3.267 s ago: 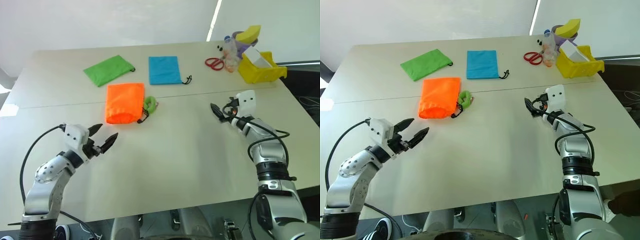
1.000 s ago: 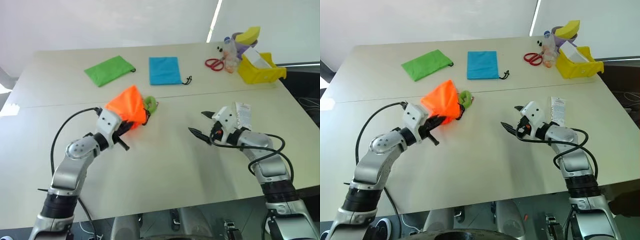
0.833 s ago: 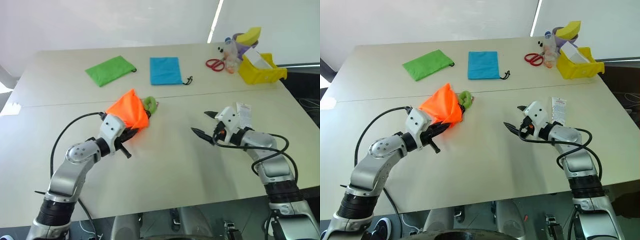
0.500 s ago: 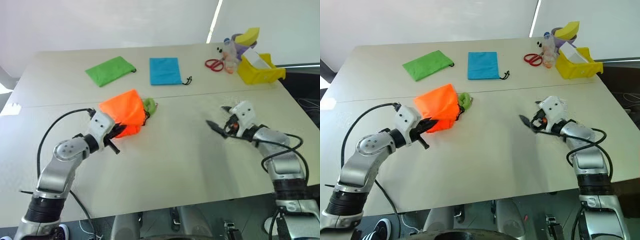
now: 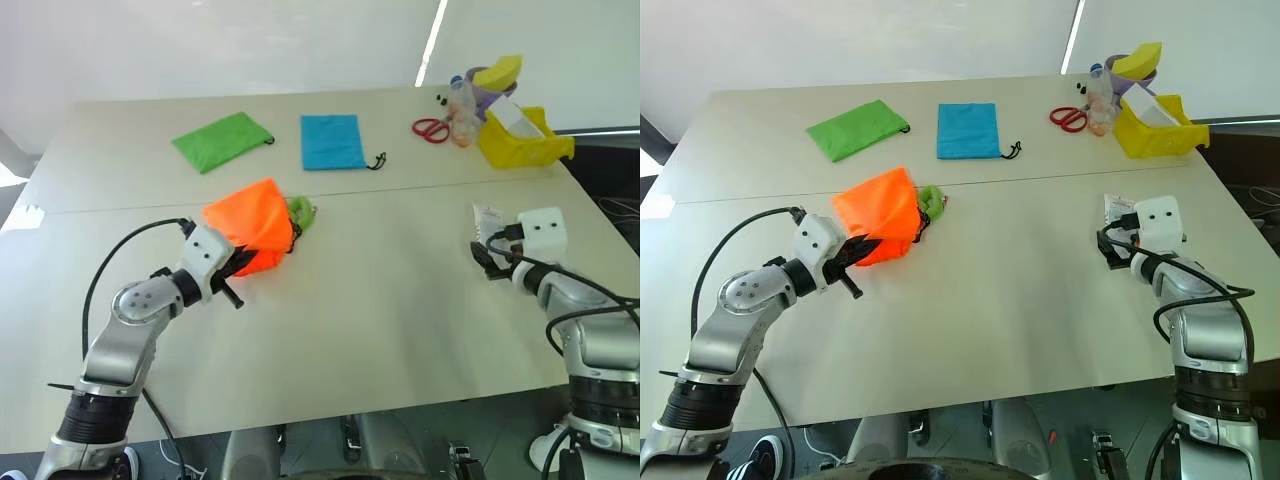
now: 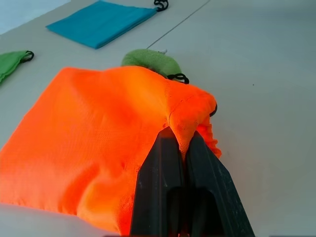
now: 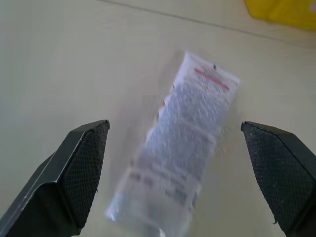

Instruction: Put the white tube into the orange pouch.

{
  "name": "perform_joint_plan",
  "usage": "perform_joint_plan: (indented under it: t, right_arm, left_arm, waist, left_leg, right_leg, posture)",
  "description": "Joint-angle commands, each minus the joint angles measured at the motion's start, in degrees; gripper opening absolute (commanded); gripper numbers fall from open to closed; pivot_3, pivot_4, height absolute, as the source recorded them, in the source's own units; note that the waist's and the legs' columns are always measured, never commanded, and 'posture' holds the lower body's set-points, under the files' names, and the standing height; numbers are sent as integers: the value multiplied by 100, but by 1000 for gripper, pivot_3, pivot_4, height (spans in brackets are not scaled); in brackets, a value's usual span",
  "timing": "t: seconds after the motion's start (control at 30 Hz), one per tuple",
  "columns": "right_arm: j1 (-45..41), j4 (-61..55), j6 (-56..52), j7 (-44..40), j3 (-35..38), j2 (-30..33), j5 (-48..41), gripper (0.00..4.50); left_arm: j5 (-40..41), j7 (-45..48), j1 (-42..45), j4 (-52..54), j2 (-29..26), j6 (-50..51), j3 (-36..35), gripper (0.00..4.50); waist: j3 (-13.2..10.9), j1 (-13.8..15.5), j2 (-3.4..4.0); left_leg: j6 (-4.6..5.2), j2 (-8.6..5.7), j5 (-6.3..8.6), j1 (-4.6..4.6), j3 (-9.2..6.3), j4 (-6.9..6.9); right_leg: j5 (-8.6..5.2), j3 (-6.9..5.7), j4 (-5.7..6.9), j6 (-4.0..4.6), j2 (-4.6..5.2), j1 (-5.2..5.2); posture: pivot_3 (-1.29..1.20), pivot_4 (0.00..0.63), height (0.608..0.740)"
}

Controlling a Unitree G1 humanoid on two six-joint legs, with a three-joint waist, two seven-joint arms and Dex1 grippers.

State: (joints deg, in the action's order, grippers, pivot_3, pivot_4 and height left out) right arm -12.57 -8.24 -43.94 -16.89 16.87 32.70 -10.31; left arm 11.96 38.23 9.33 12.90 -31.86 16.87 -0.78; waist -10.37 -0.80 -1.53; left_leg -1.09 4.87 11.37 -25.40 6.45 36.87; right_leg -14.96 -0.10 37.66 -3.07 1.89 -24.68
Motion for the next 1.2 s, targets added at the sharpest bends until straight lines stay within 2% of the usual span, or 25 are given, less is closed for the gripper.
perform_joint_plan:
  t: [0.03,0.3,0.4,0.5,0.53,0.63,0.73,0.8,0.87,0.97,1.03,1.07,1.13,1.2]
  right_arm:
    - [-20,-306,-373,216,319,-247,-220,4500]
    - [-216,-39,-678,450,531,-581,-440,4500]
    - [-279,8,-741,461,626,-647,-559,3628]
    - [-270,-70,-885,411,536,-640,-633,2101]
    - [-291,-145,-942,352,528,-652,-722,1815]
    - [-261,-458,-1025,-147,220,-457,-983,1815]
    - [-27,-1331,-1085,-1362,-116,-234,-1882,1815]
    - [354,-2117,-1152,-2251,-439,141,-2483,1815]
    - [787,-2697,-1076,-2843,-855,665,-2629,1815]
    - [1030,-3022,-946,-3140,-1278,1078,-2657,1815]
    - [998,-3049,-948,-3213,-1580,1138,-2685,1815]
    - [936,-2996,-744,-3228,-1889,1225,-2405,1815]
    - [724,-2760,-376,-3068,-2292,1115,-1959,1815]
    - [418,-2511,-410,-2834,-2510,744,-1923,1815]
  left_arm:
    - [-4,5,40,42,36,-143,3,36]
    - [-44,44,95,-37,21,-181,-14,36]
    - [-45,37,73,-1,32,-177,-2,0]
    - [-64,38,52,7,19,-178,8,0]
    - [-68,40,53,0,12,-180,5,0]
    - [-71,42,55,-4,2,-185,-6,0]
    - [-86,44,58,-24,-15,-195,-11,0]
    - [-114,36,71,-59,-28,-214,-18,0]
    - [-124,27,104,-90,-27,-220,-34,0]
    - [-109,17,166,-79,-17,-178,-59,0]
    - [-99,7,197,-61,-7,-150,-65,0]
    - [-76,9,204,-39,1,-132,-74,0]
    - [7,23,206,12,23,-61,-102,0]
    - [44,95,192,97,-22,8,-83,0]
  waist:
    - [0,-20,0]
    - [4,-20,7]
    - [4,-18,8]
    - [4,-14,7]
    - [4,-17,7]
    - [3,-33,8]
    - [2,-40,11]
    - [2,-21,14]
    - [5,16,10]
    - [7,21,7]
    - [7,-1,7]
    - [9,-6,3]
    - [10,-21,0]
    - [10,-23,0]
  left_leg:
    - [-1,0,0,1,0,2]
    - [4,-1,-2,1,-3,0]
    - [4,-1,-2,0,-1,0]
    - [4,-1,-2,0,0,0]
    - [3,0,-2,0,0,0]
    - [1,1,0,0,-1,0]
    - [3,2,-2,1,-3,-7]
    - [5,1,-3,1,-9,-18]
    - [5,0,-3,1,-13,-38]
    - [5,-3,-3,1,-21,-59]
    - [6,-7,-3,0,-15,-51]
    - [5,-10,-3,1,-11,-50]
    - [0,-10,1,3,-11,-46]
    - [-2,-9,1,3,-13,-50]
  right_leg:
    - [1,1,0,-1,-3,0]
    - [2,1,0,0,-16,-1]
    - [2,1,0,-1,-18,-2]
    - [2,1,-1,-1,-17,-2]
    - [2,1,-1,-1,-16,-2]
    - [2,1,-1,0,-14,-2]
    - [2,3,-1,0,-18,-7]
    - [1,3,-1,0,-24,-10]
    - [0,2,-5,-1,-22,-13]
    - [-2,-4,-41,-1,-19,-4]
    - [0,-3,-51,-2,-8,1]
    - [0,-1,-55,-2,-5,2]
    - [1,-1,-56,-1,1,2]
    - [2,-2,-55,-1,0,-2]
  posture:
    - [0,150,734]
    - [0,150,734]
    - [0,150,734]
    - [0,150,734]
    - [0,150,734]
    - [0,150,734]
    - [0,150,734]
    - [0,150,734]
    - [0,150,734]
    - [0,150,734]
    - [0,150,734]
    - [0,150,734]
    - [0,150,734]
    - [0,150,734]
